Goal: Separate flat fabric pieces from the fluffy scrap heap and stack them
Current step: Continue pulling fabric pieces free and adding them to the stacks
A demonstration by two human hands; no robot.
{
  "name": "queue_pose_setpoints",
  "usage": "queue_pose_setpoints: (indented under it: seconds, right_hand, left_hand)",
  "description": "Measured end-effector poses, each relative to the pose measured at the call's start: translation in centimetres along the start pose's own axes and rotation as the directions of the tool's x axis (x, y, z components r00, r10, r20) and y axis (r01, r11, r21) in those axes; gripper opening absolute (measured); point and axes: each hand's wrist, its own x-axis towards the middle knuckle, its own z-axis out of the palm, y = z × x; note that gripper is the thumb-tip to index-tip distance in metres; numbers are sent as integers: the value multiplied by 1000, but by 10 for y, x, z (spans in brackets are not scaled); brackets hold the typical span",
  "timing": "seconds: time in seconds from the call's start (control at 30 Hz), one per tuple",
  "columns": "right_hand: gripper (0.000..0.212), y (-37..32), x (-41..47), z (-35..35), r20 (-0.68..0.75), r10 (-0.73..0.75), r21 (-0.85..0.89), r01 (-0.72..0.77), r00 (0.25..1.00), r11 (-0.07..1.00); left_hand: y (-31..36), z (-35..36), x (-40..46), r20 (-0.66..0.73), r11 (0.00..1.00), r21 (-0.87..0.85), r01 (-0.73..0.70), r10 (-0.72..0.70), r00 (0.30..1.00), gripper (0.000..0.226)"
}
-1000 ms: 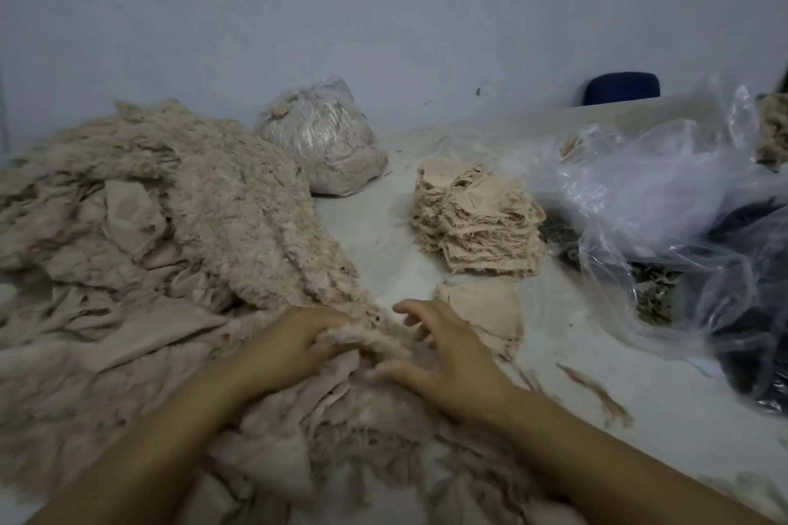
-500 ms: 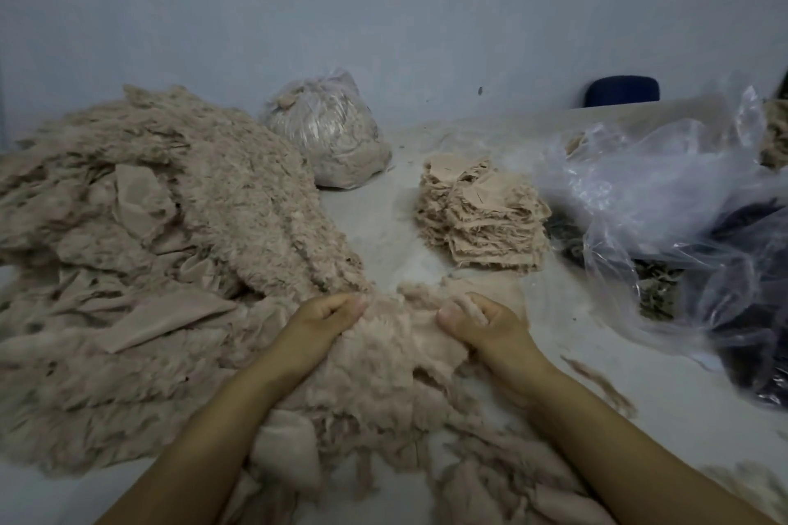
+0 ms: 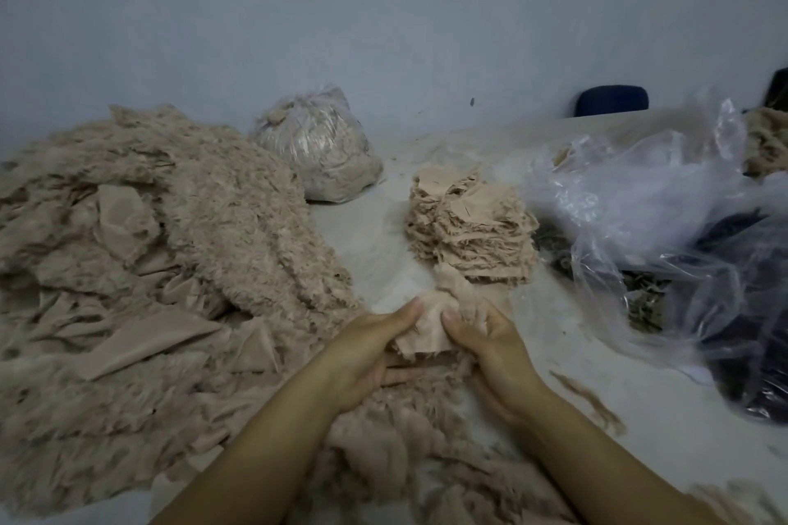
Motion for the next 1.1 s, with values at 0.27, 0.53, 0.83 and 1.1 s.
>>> queue_pose_setpoints:
  seconds: [0.27, 0.53, 0.83, 1.1]
  right_hand:
    - [51, -4, 5, -3, -154, 117, -130, -137, 981, 982]
    - [36, -9, 21, -9, -382, -235, -532, -5, 894, 847]
    - [32, -2, 29, -2, -428, -330, -579, 26, 841, 815]
    - [31, -10, 20, -26, -158, -373, -867, 52, 914, 495]
  left_hand:
    - [2, 21, 14, -87, 966, 124, -227, 238, 967, 19]
    - [5, 22, 26, -286, 901, 343, -264, 368, 885, 30]
    - [12, 58, 33, -343, 947, -45, -319, 285, 895, 27]
    - [17, 44, 31, -320, 898, -99, -429, 380, 868, 30]
